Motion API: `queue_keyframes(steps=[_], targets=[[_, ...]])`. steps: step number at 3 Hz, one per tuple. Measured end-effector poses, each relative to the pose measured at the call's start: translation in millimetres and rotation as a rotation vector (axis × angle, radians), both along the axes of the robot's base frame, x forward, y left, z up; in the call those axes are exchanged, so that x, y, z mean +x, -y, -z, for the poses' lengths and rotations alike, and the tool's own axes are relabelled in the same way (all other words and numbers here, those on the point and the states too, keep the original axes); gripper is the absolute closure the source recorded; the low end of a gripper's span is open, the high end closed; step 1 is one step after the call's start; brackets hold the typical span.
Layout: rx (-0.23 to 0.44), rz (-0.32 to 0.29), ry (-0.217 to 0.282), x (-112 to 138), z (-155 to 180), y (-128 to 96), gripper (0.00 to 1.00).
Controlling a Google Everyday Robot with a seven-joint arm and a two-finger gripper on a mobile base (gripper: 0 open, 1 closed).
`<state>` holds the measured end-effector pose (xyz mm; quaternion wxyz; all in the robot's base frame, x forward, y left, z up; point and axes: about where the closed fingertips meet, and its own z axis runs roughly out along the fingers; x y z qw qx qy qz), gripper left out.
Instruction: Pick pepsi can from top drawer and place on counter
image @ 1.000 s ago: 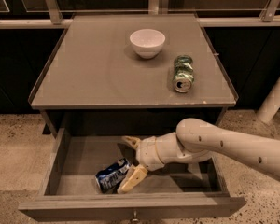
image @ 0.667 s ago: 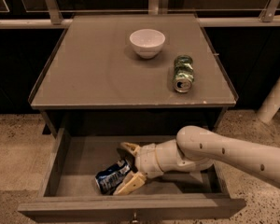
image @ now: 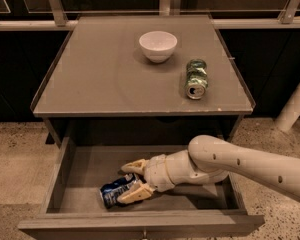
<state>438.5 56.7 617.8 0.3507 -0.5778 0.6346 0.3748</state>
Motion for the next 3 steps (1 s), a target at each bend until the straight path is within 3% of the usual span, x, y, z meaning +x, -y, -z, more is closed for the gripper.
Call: queue_keyframes(steps=[2,3], targets=[[0.000,0.000,0.000,0.0,0.0,0.0,0.87],[0.000,0.000,0.000,0.0,0.0,0.0,1.00]])
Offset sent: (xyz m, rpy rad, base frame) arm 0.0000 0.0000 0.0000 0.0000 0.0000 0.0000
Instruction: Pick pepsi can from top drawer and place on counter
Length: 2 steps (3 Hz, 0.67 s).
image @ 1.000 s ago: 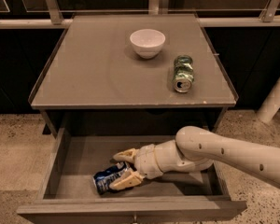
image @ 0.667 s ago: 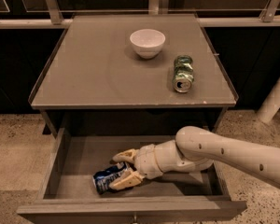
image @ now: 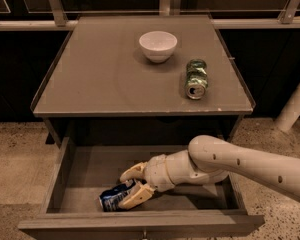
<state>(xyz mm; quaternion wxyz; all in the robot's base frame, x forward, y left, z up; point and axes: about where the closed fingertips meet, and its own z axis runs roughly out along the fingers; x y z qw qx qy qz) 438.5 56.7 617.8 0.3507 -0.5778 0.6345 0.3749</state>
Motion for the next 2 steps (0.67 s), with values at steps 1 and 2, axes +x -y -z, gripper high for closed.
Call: queue_keyframes(steps=[1,2], targets=[[0.006,-0.008,-0.008,0,-7,3,1.00],[0.024,0.000,0.029,-3,-43,13,1.00]])
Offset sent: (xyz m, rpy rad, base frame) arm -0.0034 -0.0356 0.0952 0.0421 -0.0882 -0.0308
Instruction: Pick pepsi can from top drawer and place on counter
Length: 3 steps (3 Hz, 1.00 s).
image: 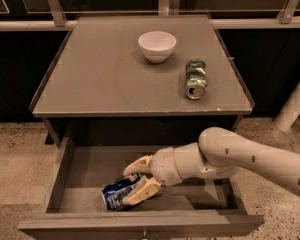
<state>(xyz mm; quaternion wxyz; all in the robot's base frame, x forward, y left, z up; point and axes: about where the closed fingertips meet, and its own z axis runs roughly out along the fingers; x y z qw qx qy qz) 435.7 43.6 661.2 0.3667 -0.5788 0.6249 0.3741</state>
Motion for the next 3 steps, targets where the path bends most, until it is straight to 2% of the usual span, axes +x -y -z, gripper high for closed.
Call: queue_keyframes(steps=[2,3], targets=[[-0.021,0.109,0.116,-13,-86,27,1.00],[-0.021,0.109,0.116,-13,-86,27,1.00]])
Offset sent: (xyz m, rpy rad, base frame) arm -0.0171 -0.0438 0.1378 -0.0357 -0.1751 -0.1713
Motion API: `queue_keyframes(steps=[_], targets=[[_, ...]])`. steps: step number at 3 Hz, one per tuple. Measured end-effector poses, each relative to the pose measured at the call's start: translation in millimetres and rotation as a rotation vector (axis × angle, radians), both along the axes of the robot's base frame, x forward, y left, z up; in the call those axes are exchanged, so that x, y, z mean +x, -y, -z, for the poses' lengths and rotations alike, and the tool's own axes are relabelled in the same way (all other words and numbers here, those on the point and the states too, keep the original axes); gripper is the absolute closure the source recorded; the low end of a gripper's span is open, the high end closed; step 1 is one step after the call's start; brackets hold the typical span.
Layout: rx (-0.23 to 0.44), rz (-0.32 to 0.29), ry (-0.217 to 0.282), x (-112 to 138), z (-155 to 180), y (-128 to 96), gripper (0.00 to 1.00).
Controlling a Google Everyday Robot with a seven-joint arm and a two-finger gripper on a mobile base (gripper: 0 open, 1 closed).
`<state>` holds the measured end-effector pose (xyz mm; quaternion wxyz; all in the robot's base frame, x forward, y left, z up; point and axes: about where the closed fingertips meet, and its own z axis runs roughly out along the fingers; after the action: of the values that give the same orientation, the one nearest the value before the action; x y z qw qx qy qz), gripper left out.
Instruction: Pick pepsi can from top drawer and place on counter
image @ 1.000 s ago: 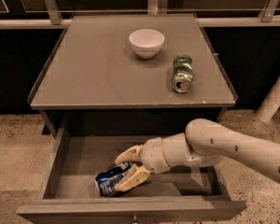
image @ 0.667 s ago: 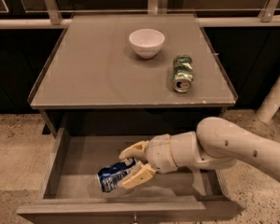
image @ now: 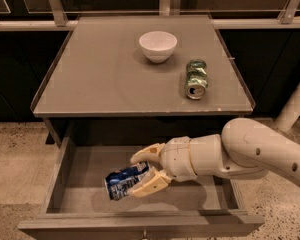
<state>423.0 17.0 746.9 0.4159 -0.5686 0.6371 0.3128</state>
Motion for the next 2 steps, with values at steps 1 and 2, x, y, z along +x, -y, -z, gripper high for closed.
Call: queue_keyframes(steps=[1,2], targets=[[0.037,0.025,0.090,0,-24,1,1.00],[0.085,0.109,0.277,8,-71,7,1.00]])
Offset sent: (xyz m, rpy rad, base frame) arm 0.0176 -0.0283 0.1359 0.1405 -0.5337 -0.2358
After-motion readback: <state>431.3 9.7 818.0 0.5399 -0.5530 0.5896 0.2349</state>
